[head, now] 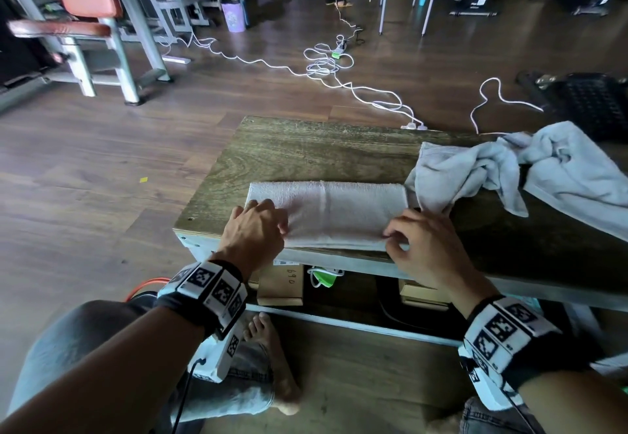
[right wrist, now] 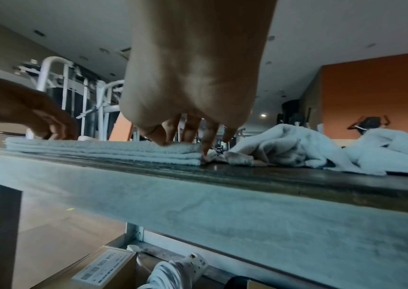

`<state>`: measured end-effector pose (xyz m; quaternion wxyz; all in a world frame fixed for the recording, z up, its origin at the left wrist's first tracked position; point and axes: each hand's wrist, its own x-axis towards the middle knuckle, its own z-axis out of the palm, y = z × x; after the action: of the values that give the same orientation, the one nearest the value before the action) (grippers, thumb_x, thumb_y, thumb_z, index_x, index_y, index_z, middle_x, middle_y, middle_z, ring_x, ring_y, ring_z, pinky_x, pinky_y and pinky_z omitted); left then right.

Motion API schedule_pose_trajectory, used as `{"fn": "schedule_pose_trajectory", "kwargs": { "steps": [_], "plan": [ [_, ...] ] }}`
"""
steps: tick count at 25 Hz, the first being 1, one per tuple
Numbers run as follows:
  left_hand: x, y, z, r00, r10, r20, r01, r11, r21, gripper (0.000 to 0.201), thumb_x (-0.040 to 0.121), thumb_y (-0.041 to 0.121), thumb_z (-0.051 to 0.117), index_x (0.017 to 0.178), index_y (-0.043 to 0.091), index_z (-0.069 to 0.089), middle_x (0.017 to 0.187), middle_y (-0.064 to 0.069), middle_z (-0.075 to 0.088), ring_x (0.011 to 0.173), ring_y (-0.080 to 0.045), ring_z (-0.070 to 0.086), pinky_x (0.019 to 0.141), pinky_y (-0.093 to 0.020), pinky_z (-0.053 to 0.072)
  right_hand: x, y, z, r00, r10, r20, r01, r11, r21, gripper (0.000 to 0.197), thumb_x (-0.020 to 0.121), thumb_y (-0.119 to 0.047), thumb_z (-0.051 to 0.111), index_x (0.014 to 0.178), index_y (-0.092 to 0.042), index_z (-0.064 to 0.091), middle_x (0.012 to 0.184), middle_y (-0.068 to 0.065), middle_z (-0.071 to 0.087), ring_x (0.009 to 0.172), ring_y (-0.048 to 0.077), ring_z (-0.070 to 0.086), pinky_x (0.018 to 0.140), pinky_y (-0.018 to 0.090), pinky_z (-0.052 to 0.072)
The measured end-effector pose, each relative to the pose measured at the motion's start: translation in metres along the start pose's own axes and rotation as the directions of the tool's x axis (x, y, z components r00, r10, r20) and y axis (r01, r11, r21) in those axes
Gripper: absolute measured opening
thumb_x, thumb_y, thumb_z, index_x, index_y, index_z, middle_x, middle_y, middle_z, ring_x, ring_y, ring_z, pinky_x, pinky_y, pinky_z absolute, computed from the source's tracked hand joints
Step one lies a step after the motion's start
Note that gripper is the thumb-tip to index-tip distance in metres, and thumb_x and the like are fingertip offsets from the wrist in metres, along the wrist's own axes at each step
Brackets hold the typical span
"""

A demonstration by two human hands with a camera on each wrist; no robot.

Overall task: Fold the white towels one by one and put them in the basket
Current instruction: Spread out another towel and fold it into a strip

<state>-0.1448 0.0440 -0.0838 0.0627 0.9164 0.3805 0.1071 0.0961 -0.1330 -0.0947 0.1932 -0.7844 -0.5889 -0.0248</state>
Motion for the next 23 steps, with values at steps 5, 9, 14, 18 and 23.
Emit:
{"fn": "schedule_pose_trajectory", "kwargs": {
  "steps": [5,9,14,18,23],
  "plan": [
    [0.024,0.035,0.016,0.989,0.109,-0.099,-0.115,0.992,-0.06,0.034,0.085,0.019,0.045,0.116,0.019,0.06,0.122,-0.005,0.057,0.115,-0.024,0.049,0.091,-0.038,0.043,0.028,-0.041,0.011,0.999,0.018,-0.038,-0.015,0.998,0.056,0.022,0.092,-0.027,0.05,0.107,-0.022,0.066,0.108,-0.002,0.065,0.099,0.019,0.061,0.096,0.042,0.047],
    [0.048,0.058,0.04,0.992,0.044,0.114,-0.039,0.998,-0.051,0.056,0.1,0.034,0.031,0.153,0.018,0.025,0.162,-0.003,0.02,0.151,-0.023,0.008,0.12,-0.045,0.019,0.067,-0.065,0.058,0.99,0.047,0.136,-0.07,0.984,0.163,0.056,0.101,-0.036,0.028,0.153,-0.015,0.035,0.161,0.005,0.033,0.149,0.019,0.029,0.121,0.042,0.026],
    [0.045,0.048,0.055,0.975,0.039,0.217,-0.05,0.998,0.047,0.06,0.102,0.043,0.016,0.157,0.027,-0.004,0.164,0.007,-0.011,0.151,-0.017,-0.013,0.123,-0.044,0.001,0.061,-0.061,0.075,0.979,0.112,0.173,-0.099,0.992,-0.08,0.073,0.094,-0.054,0.0,0.159,-0.026,0.018,0.167,-0.008,0.015,0.154,0.01,0.007,0.125,0.04,0.008],
    [0.046,0.046,0.054,0.979,0.012,0.203,-0.019,0.999,0.03,0.066,0.094,0.052,0.009,0.156,0.033,-0.001,0.164,0.008,-0.008,0.152,-0.016,-0.01,0.124,-0.043,-0.001,0.063,-0.06,0.073,0.974,0.142,0.178,-0.133,0.989,-0.061,0.069,0.098,-0.06,0.005,0.159,-0.031,0.015,0.167,-0.012,0.01,0.154,0.01,0.003,0.125,0.041,0.006],
    [0.041,0.035,0.054,0.988,-0.026,0.155,0.027,1.0,-0.004,0.06,0.098,0.058,0.014,0.154,0.044,0.0,0.165,0.006,-0.004,0.152,-0.014,-0.007,0.124,-0.04,-0.002,0.057,-0.048,0.076,0.969,0.189,0.161,-0.176,0.98,-0.091,0.066,0.097,-0.06,0.007,0.159,-0.036,0.009,0.168,-0.012,0.002,0.155,0.012,-0.001,0.125,0.043,0.002]
  ]
}}
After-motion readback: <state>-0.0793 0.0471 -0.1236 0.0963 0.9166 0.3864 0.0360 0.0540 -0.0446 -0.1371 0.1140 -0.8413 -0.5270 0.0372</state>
